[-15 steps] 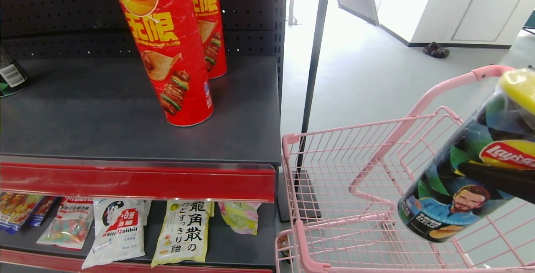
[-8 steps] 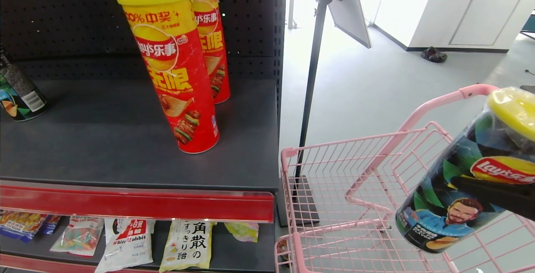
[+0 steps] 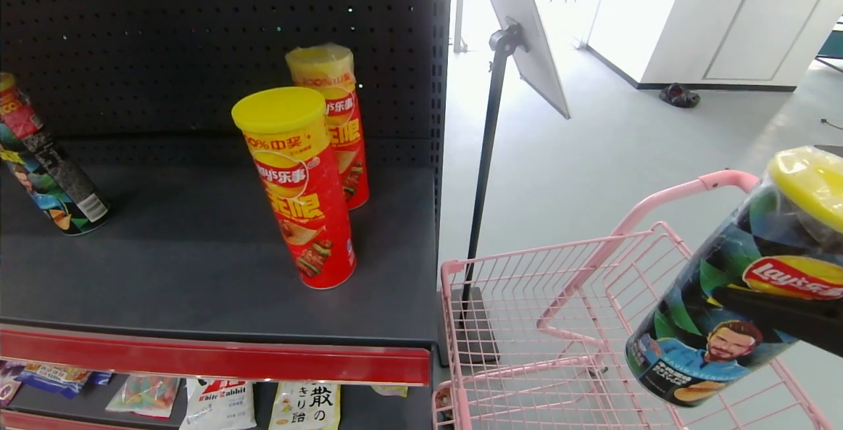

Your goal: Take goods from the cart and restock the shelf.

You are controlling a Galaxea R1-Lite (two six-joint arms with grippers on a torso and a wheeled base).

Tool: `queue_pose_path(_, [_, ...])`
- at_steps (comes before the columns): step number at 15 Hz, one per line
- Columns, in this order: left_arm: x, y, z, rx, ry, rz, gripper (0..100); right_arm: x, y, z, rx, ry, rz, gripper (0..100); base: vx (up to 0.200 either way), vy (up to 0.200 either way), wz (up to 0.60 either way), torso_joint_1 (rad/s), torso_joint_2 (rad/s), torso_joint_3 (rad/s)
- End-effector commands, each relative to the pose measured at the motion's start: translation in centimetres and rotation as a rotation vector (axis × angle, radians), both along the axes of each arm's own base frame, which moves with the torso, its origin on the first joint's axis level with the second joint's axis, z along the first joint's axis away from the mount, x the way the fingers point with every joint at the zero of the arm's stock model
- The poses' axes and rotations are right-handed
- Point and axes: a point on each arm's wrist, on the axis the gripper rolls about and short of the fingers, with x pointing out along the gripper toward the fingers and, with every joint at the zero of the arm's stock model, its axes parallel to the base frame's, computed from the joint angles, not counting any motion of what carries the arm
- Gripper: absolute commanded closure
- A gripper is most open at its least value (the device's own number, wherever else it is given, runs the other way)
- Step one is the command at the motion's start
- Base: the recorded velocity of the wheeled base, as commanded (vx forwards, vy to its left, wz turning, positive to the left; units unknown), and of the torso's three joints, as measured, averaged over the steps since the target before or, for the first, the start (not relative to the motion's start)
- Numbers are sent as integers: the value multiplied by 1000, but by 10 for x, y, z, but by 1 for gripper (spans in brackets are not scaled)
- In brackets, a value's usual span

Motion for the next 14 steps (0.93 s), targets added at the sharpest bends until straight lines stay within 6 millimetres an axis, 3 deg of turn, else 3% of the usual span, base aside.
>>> queue_pose_path(1, [0, 0, 0, 0, 3, 0, 0, -1, 0, -4, -2, 11, 1, 100, 0, 0, 0, 222, -544, -320])
queue_pose_path(4, [0, 0, 0, 0, 3, 0, 0, -7, -1, -14, -5, 37, -4, 100, 0, 0, 0, 93, -225, -121])
queue_pose_path(14, [0, 0, 0, 2, 3, 0, 0, -24, -6, -6, 23, -2, -36, 100, 0, 0, 0, 0, 0, 0])
